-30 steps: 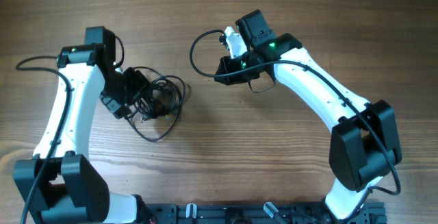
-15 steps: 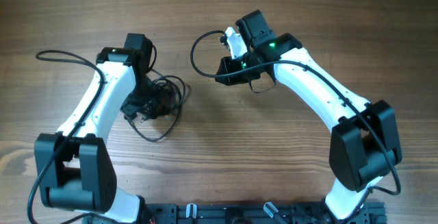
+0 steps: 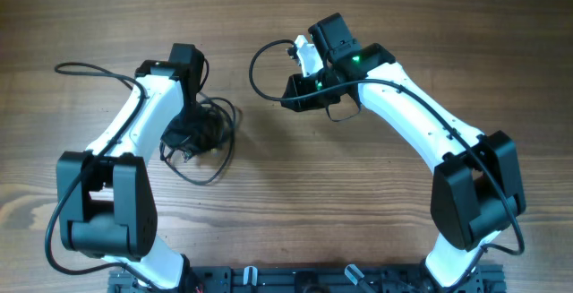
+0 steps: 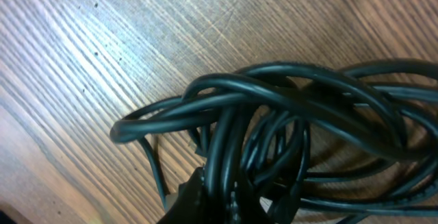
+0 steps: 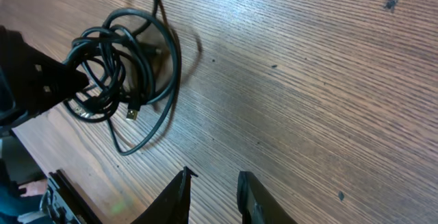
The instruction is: Untangle cables
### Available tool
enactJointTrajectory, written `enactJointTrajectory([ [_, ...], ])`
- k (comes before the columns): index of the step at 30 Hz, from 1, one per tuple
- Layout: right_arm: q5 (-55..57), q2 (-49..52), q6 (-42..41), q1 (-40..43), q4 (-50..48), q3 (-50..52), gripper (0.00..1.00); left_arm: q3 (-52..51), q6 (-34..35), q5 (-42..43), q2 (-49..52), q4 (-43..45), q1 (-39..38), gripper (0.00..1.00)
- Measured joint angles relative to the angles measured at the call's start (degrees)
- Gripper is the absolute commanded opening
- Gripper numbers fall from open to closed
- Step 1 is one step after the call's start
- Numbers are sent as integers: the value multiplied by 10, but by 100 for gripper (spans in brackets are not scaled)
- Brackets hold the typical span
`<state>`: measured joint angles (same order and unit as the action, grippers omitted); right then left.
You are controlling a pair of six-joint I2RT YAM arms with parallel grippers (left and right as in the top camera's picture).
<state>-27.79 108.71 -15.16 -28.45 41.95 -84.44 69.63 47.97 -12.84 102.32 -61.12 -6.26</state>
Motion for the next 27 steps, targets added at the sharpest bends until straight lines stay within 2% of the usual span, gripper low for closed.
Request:
enactJointTrajectory([
  [4, -28, 0, 0, 0, -17, 0, 25, 0, 8, 6, 0, 8, 0, 4],
  [7, -74, 0, 0, 0, -35, 0, 25, 2, -23, 42, -2, 33, 0, 4],
  [13, -168, 0, -16, 0, -54, 0, 25, 17, -188, 297, -84, 185, 1, 4],
  [17, -200, 0, -40, 0, -62, 0, 25, 28, -236, 401, -126, 213, 0, 4],
  [27, -187, 0, -151, 0, -120, 0, 26, 28, -252, 481, -127, 213, 0, 4],
])
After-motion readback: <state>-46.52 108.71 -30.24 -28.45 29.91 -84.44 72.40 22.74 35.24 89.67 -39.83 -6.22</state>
